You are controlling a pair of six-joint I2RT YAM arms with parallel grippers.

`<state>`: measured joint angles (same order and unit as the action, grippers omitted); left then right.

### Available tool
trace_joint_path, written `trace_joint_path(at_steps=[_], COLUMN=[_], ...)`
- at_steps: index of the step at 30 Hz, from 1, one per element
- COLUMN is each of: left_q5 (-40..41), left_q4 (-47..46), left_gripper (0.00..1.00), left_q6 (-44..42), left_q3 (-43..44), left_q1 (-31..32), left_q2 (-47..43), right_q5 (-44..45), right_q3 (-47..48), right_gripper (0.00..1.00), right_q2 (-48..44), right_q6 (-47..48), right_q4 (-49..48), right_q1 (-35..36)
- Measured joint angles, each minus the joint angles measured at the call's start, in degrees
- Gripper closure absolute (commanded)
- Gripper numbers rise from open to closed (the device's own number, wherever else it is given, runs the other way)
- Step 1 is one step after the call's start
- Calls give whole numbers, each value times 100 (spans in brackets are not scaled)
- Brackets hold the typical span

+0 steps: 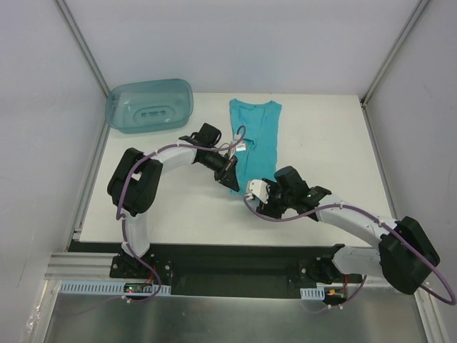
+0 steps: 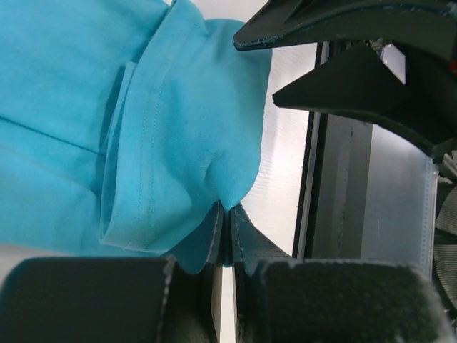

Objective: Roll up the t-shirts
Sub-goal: Roll the T-shirt to the center of the board.

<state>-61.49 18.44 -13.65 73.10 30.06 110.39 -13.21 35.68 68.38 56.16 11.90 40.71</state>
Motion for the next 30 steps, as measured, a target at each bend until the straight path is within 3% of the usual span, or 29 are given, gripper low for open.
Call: trace_joint_path(at_steps=[6, 9, 12, 13, 16, 18, 21, 25, 30], left_q5=[-142, -175, -249, -262, -264, -225, 90, 684, 1408], left_q4=[0, -4, 0, 0, -7, -31, -68, -310, -1104], left_gripper=[100, 100, 100, 100, 81, 65, 53, 49, 43], left_q6=[120, 131, 131, 131, 122, 57, -146, -562, -1364], left_q3=[-7, -66, -146, -177, -304, -428, -817, -1683, -2439], left_q1=[-168, -208, -247, -282, -372, -468, -584, -629, -232], left_q2=[22, 22, 22, 22, 22, 2, -256, -1368, -2833], right_q5=[271, 413, 533, 555, 590, 573, 501, 317, 94], right_q3=[0, 24, 85, 101, 181, 236, 334, 533, 894], right_gripper=[34, 40, 63, 80, 94, 96, 96, 96, 96], right_q2=[498, 743, 975, 1025, 1158, 1174, 1176, 1200, 1349], right_q6=[-2, -4, 2, 28, 31, 59, 59, 28, 26], right_q4=[-496, -728, -881, -911, -1003, -1005, -933, -664, -317], right_q1=[122, 144, 155, 155, 155, 149, 122, -2, -138])
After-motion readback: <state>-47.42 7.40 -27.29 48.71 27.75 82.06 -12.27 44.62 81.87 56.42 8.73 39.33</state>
